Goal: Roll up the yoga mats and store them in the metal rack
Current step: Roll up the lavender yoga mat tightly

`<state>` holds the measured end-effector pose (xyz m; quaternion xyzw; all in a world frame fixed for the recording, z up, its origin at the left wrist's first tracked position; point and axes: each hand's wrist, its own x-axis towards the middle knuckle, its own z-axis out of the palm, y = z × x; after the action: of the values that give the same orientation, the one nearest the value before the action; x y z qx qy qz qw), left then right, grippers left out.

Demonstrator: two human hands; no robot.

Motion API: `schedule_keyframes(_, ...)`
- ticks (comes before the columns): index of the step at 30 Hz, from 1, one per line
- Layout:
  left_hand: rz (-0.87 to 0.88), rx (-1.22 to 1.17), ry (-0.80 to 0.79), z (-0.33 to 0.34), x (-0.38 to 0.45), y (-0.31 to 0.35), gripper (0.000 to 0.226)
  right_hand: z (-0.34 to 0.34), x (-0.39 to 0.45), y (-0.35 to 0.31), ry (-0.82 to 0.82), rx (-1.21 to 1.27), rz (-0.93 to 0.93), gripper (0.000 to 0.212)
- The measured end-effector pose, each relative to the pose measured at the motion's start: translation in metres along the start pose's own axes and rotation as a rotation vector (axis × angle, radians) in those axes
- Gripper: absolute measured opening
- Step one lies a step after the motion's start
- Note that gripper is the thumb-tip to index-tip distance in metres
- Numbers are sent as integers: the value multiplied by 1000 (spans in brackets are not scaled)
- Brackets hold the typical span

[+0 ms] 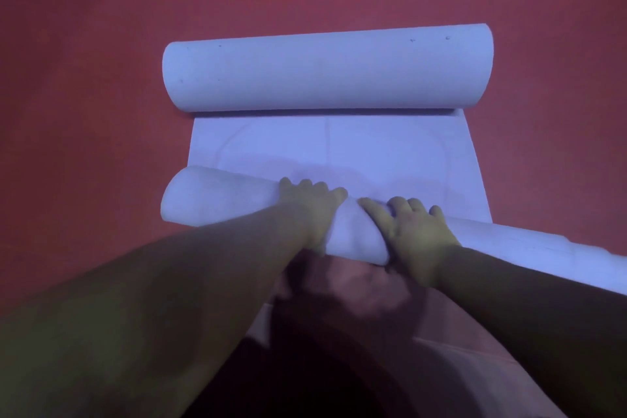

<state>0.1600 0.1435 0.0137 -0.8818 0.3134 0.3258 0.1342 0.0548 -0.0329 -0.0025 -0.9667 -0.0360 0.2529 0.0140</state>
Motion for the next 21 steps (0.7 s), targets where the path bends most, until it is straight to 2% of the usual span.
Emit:
schedule_keyframes(3, 15, -2, -9, 17, -24, 18, 116, 5, -23, -2, -106, 12, -62, 119)
schedule_keyframes(8, 44, 69, 152, 69, -91, 43, 127, 22, -54, -7, -269, 238, -135, 136)
schedule_keyframes(9, 50, 38, 213, 81, -104, 45, 119, 25, -63, -11, -329, 326, -141, 132)
schedule_keyframes(11, 82, -30, 341, 109, -126, 49, 89, 38, -83, -18, -427, 428, -166, 114)
schedule_keyframes(12, 92, -14, 351, 123, -136, 53, 82, 46, -91, -21, -440, 472, -194, 114)
schedule_keyframes(15, 100, 41, 319, 147, -144, 64, 80, 48, -99, -17, -488, 566, -196, 137)
schedule_keyframes(16, 105, 38, 290, 145, -137, 64, 79, 47, -96, -11, -454, 557, -192, 140)
schedule_keyframes(18, 115, 35, 278, 127, -118, 67, 80, 37, -94, 1, -288, 388, -168, 136)
schedule_keyframes(21, 92, 22, 229, 89, -97, 67, 91, 24, -104, 11, -139, 254, -74, 105)
